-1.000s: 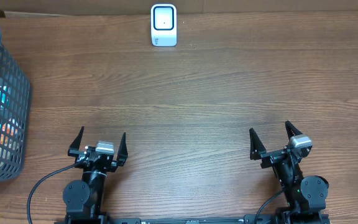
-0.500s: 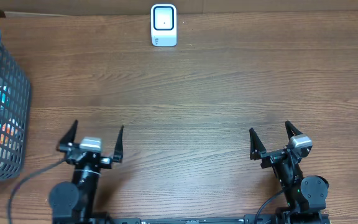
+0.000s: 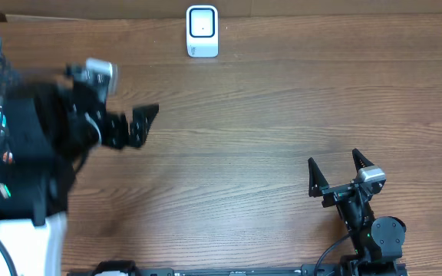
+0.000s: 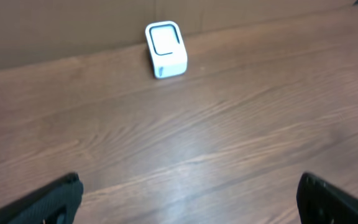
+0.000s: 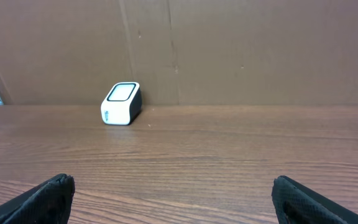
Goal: Scan the item barcode
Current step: 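Move the left gripper into the basket and grasp the teal wrapped pack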
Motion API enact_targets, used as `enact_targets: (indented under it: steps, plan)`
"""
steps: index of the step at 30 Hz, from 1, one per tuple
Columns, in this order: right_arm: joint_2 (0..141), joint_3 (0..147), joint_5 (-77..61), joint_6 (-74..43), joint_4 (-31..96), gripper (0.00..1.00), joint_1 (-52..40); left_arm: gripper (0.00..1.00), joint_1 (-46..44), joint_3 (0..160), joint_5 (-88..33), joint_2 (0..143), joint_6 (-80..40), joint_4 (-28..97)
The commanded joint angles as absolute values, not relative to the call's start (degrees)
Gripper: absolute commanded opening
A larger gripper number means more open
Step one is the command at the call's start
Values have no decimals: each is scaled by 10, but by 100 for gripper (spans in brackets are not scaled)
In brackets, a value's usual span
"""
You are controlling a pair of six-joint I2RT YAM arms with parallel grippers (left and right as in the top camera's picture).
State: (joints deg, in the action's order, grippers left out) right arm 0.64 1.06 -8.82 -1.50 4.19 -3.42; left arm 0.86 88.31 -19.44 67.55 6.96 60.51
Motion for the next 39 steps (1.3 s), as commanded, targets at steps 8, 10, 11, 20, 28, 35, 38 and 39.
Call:
enact_targets:
  steps: [8, 10, 11, 20, 28, 35, 38, 39]
  plan:
    - [2, 5, -91, -17, 40, 100, -35, 100, 15, 1067, -240, 857, 36, 690]
    - [2, 5, -91, -17, 40, 100, -35, 100, 40, 1072, -229, 865, -34, 672]
    - [2, 5, -91, -17, 40, 100, -35, 100, 56, 1077, -217, 866, -73, 668]
    - [2, 5, -91, -17, 40, 100, -35, 95, 276, 1155, -200, 865, -259, 673]
    - [2, 5, -91, -17, 40, 100, -35, 97, 427, 1155, -13, 870, -316, 714]
    - [2, 5, -91, -17, 40, 100, -35, 100, 473, 1155, 51, 892, -320, 727]
    - [2, 5, -91, -17, 40, 100, -35, 100, 473, 1155, 51, 916, -284, 727]
    - [2, 5, -91, -17, 40, 100, -35, 100, 474, 1155, 53, 927, -272, 730]
